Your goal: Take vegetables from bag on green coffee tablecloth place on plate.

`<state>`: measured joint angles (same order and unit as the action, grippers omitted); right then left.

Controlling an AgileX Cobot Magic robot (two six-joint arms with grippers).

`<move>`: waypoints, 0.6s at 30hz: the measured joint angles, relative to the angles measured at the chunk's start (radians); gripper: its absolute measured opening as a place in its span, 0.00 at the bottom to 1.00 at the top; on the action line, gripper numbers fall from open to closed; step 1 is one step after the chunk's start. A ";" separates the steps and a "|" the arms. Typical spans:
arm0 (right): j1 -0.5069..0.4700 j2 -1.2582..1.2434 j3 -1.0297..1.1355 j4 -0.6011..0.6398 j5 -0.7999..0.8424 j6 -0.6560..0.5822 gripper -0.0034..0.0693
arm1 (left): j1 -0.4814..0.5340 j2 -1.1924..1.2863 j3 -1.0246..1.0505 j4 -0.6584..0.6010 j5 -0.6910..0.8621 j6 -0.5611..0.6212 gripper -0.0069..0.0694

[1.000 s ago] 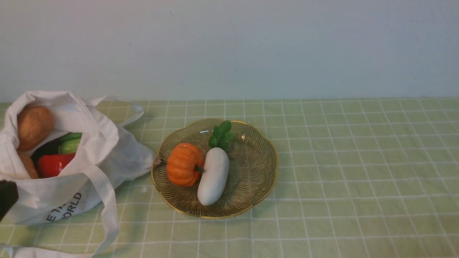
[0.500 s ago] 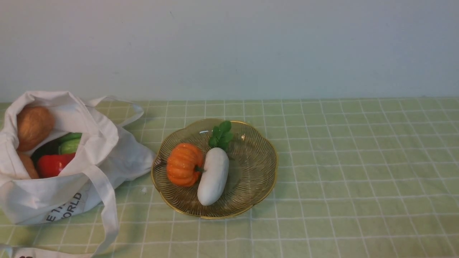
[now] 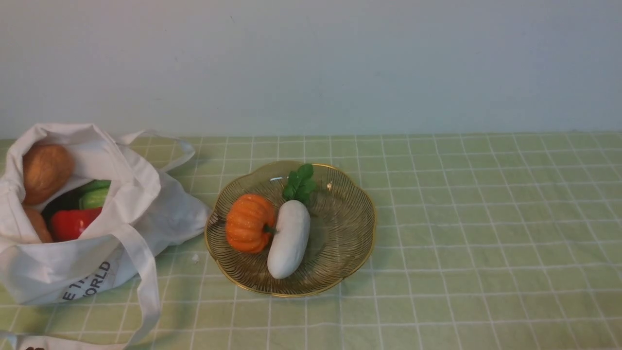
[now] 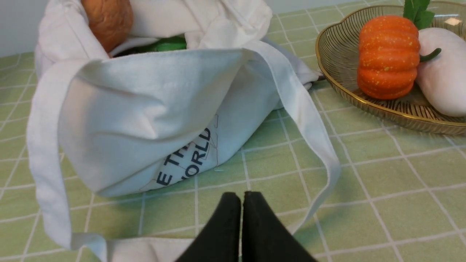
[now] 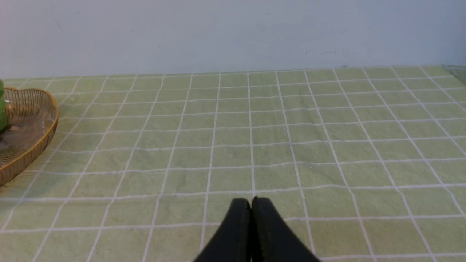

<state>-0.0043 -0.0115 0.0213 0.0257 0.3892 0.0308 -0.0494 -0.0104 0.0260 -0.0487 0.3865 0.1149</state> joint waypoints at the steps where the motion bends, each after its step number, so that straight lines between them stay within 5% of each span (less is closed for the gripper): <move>1: 0.000 0.000 0.000 0.000 0.000 0.000 0.03 | 0.000 0.000 0.000 0.000 0.000 0.000 0.08; 18: 0.000 0.000 0.000 0.000 0.000 0.000 0.03 | 0.000 0.000 0.000 0.000 0.000 -0.008 0.08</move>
<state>-0.0043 -0.0115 0.0213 0.0257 0.3892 0.0308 -0.0494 -0.0104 0.0260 -0.0487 0.3865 0.1071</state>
